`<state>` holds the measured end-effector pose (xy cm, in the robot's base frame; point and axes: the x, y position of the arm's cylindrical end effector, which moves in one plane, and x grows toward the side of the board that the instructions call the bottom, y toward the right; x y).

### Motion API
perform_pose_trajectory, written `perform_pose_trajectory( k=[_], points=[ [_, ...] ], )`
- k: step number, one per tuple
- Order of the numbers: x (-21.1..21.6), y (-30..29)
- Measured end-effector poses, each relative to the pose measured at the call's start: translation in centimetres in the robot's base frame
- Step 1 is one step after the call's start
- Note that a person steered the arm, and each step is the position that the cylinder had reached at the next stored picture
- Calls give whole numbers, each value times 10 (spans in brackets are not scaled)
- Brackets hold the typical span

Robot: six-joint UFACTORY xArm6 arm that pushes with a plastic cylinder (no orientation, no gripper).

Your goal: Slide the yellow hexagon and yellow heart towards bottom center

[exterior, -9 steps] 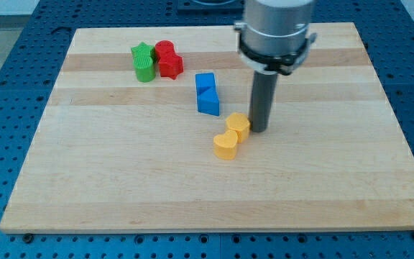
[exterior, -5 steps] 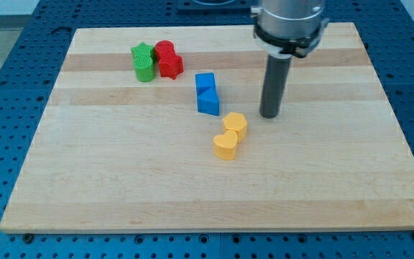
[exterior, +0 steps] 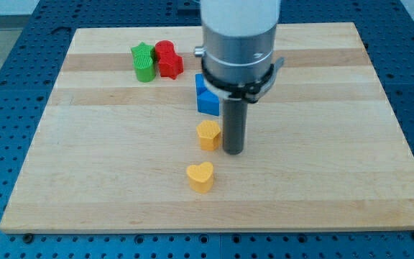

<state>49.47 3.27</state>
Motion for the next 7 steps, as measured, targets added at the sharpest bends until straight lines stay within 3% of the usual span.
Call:
perform_pose_trajectory(
  k=[1,3,4,6,7],
  points=[
    [-21,16],
    [-51,-33],
    [-30,-69],
    [29,-63],
    [27,-63]
  ],
)
